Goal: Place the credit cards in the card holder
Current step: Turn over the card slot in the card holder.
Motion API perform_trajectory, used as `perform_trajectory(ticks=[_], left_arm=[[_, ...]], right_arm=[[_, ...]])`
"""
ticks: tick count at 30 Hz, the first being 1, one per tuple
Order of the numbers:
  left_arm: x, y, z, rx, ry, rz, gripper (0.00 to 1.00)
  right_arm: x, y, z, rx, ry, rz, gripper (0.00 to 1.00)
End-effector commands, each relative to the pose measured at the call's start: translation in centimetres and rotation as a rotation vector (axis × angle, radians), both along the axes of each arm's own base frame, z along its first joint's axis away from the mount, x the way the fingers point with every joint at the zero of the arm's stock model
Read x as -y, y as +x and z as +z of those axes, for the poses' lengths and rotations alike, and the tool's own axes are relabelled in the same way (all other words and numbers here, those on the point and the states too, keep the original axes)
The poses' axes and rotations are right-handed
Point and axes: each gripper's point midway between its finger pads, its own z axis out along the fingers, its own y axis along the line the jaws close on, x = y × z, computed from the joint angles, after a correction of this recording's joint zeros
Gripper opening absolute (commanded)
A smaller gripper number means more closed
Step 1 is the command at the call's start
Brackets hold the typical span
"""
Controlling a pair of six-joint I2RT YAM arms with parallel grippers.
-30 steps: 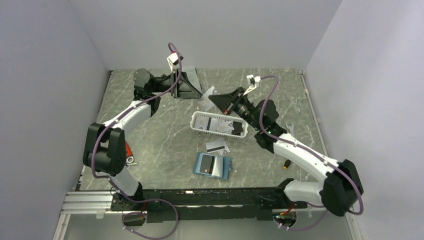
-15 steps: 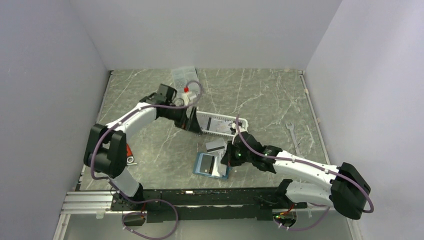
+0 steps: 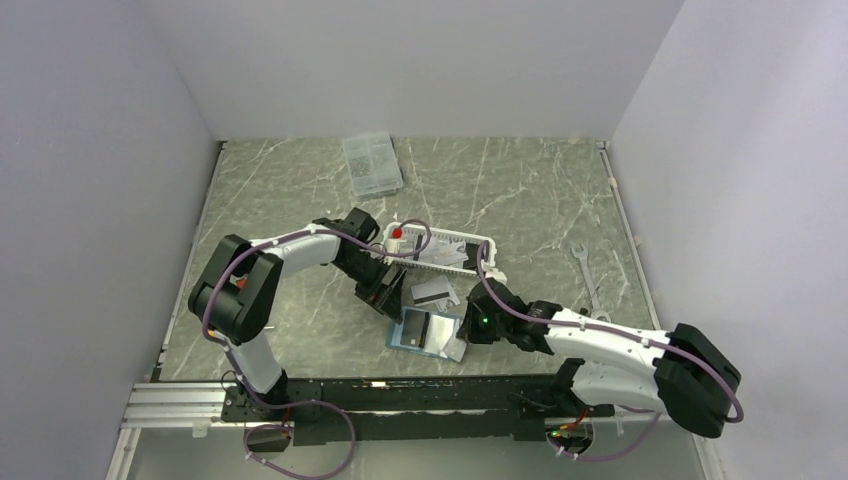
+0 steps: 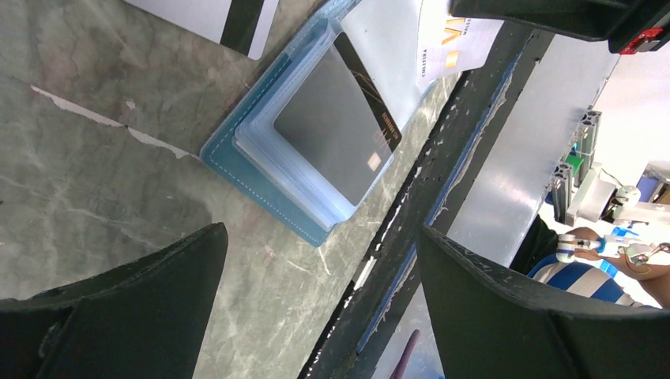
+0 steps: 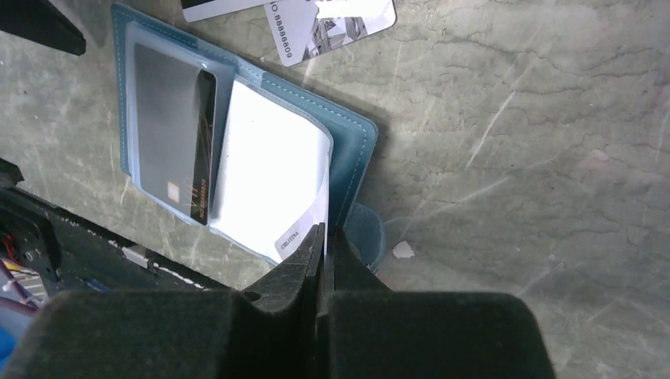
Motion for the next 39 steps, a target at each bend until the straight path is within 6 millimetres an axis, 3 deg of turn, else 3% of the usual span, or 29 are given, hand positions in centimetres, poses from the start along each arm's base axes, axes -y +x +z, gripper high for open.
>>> perform_trajectory(ticks=[1,10,16,30,39], left_arm=[[-0.7,-0.4,-0.4,0.006,0.011,-0.023,0.95],[-1.5,-1.3,-3.5,-0.114,0.041,-0.003,0.93],[0.6,-2.0,-3.1,-0.19,-0.069,-0.018,0.93],[2.4,-2.4,2.7,-0.176,-0.333,-0.081,0.9],[2.1,-1.8,3.9,-0.156,-0.39,-0.078,0.79]], right_arm=[[2.2,-0.8,-3.4,-0.055,-0.1,-0.069,0.0],[4.3,-2.0,-5.4,-0.12,-0.156,-0.159,0.0],[5.2,-2.7,-6.1,-0.136,-0.159,-0.18,0.0],[4.7,-2.3,-5.8,-0.124,-0.152,-0.166,0.0],[4.9,-2.4,-5.6,-0.119,-0.15,-0.175,0.0]])
